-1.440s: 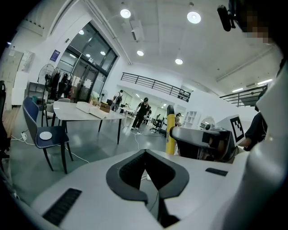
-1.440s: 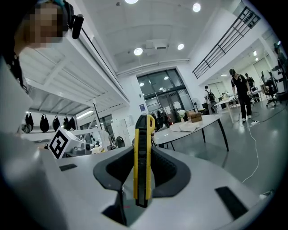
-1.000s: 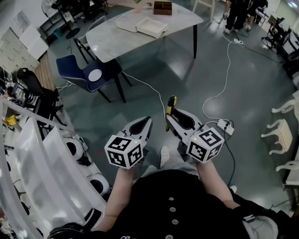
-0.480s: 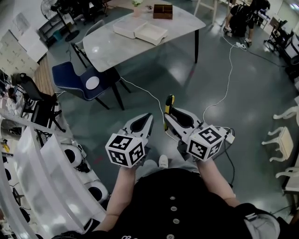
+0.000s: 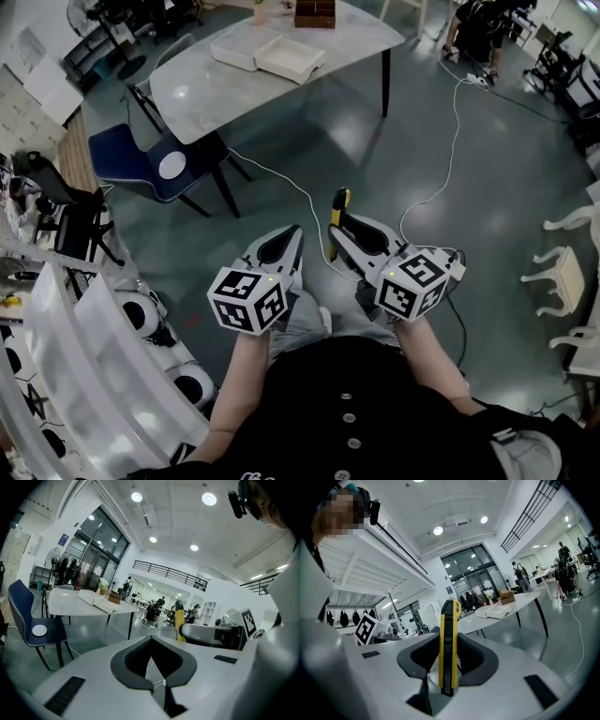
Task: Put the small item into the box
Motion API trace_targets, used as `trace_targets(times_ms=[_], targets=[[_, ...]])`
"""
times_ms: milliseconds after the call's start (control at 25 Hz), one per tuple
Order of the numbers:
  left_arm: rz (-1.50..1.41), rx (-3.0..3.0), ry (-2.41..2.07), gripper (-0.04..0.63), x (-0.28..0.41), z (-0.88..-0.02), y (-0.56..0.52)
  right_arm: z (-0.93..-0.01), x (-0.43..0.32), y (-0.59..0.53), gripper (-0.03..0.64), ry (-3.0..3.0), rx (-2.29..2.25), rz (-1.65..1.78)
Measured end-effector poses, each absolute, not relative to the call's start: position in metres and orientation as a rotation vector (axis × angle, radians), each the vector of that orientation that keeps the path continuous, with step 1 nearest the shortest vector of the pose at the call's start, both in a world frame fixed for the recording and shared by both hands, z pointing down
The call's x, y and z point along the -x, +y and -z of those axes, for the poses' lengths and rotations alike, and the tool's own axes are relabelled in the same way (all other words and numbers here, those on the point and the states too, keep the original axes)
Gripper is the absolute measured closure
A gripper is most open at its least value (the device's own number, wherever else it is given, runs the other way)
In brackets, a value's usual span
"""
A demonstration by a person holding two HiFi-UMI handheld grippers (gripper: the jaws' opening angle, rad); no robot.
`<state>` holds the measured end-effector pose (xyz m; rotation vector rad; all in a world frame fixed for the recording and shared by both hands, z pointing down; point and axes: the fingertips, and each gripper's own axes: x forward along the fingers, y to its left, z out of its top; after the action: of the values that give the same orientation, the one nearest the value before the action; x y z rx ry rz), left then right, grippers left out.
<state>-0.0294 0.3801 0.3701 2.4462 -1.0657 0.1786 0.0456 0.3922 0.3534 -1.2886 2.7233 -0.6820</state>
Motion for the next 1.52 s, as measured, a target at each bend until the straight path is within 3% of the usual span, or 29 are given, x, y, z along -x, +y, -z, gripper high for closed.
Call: trace_targets(times_ms=[440, 1520], targets=[[-0.186, -2.471, -1.051, 0.578, 0.027, -0.37, 0.299, -0.353, -0.054, 0.32, 0.497, 2.702, 1.313, 0.674], [-0.181, -2.525, -0.91, 0.578, 0.031, -0.373, -0.011, -0.359, -0.05, 0.025, 0.497, 2.657, 1.492, 0.635]])
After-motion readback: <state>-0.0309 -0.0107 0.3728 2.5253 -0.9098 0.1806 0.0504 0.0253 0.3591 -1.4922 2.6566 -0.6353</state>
